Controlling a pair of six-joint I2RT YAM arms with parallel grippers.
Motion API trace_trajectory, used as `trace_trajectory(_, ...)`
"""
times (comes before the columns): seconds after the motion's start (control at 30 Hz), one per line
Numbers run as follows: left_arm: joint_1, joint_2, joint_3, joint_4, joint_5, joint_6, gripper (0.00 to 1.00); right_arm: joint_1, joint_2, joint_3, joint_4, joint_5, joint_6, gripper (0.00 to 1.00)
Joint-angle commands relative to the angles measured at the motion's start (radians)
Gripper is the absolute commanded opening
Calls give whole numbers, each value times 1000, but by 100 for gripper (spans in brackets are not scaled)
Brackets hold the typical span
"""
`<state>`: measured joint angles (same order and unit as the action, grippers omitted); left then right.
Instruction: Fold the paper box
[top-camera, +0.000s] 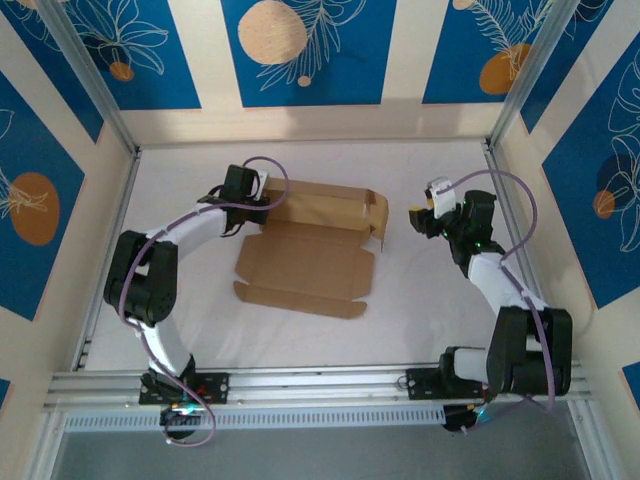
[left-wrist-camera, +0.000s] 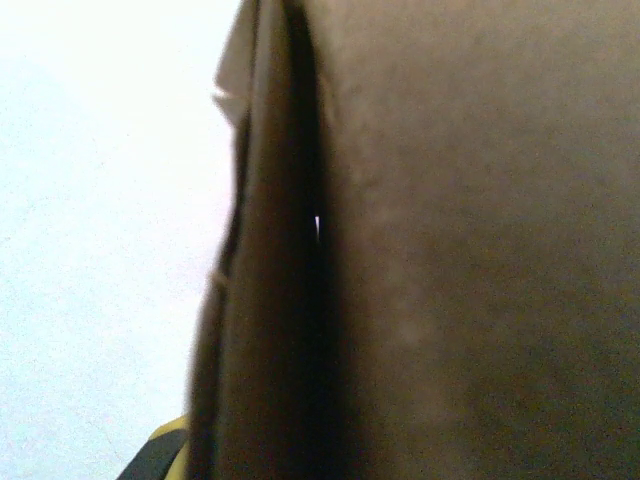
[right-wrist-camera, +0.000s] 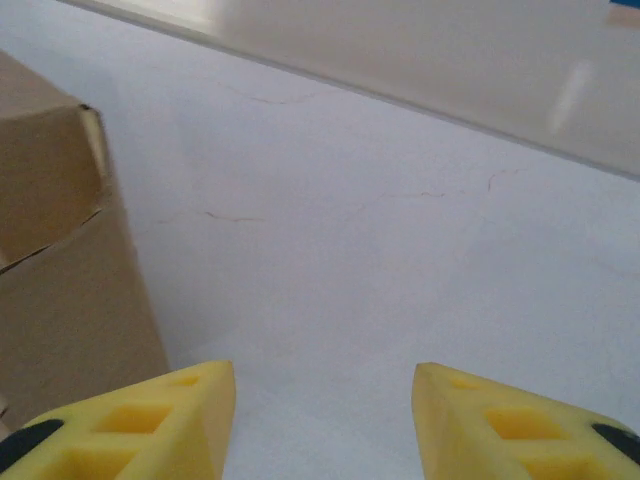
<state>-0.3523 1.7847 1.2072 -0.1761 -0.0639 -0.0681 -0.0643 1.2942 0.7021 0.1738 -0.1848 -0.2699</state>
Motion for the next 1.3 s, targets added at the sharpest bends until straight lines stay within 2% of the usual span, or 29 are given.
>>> trace_trajectory(0.0,-11,17,19,-5,6,11,0,29,99,75,-65,-35,-44,50)
trace_trajectory(0.23,-11,18,20,-6,12,6,0,159,250,186,-174,-45,-166,50)
trace_trajectory(0.4,-11,20,22,-8,16,1,0,217,247,186,-182,-78,-181,51)
trace_trajectory(0.6,-11,19,24,-8,20,-7,0,258,192,162,-183,-107,-171,51)
trace_trajectory(0.87,-11,18,23,-9,22,-8,0,308,217,179,-220,-137,-195,52)
trace_trajectory(1.27,-11,28,26,-10,22,-9,0,326,197,178,-275,-238,-192,56)
